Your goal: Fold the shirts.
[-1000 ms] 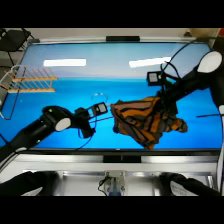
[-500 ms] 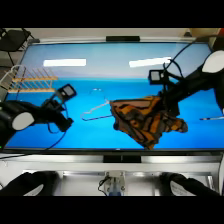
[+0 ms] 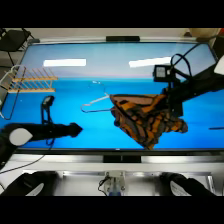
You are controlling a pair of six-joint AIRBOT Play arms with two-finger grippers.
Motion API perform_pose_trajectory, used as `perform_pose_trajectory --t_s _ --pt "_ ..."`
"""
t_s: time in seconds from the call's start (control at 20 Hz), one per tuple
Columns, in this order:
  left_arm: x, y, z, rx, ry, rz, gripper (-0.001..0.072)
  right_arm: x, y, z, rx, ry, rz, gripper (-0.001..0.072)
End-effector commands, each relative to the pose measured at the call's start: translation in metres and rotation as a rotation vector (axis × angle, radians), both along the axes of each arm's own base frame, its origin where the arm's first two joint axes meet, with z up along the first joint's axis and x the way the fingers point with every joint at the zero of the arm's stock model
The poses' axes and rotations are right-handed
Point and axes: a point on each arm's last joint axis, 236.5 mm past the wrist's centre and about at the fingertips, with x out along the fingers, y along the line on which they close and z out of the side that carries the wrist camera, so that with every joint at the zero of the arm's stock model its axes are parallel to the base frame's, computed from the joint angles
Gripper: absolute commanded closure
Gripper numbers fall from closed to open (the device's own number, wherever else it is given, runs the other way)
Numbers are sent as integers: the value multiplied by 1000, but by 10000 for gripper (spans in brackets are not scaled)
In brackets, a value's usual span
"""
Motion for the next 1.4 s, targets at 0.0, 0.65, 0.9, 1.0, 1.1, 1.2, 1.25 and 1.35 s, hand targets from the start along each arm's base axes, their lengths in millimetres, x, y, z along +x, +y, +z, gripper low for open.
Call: perform_pose_trajectory --t_s 0.0,0.65,0.9,1.0,1.1,1.2,1.25,1.35 --pt "23 -38 -11 -378 64 336 115 0 0 2 4 3 -29 658" --pt "63 -153 -46 -372 106 359 207 -1 0 2 6 21 -55 657" --pt "68 -156 -58 -353 114 366 267 -1 0 2 6 19 -55 657" --pt "76 -160 -57 -358 95 377 413 -1 0 2 6 19 -55 657" --pt "85 -160 -61 -353 80 398 620 -1 -1 2 6 19 -55 657" --pt "95 -146 -64 -346 69 430 648 2 -1 2 5 8 -62 657" --pt "103 -134 -64 -331 51 434 649 5 -2 2 1 -1 -68 657" --pt "114 -104 -62 -305 42 438 651 9 -2 3 4 -16 -75 657"
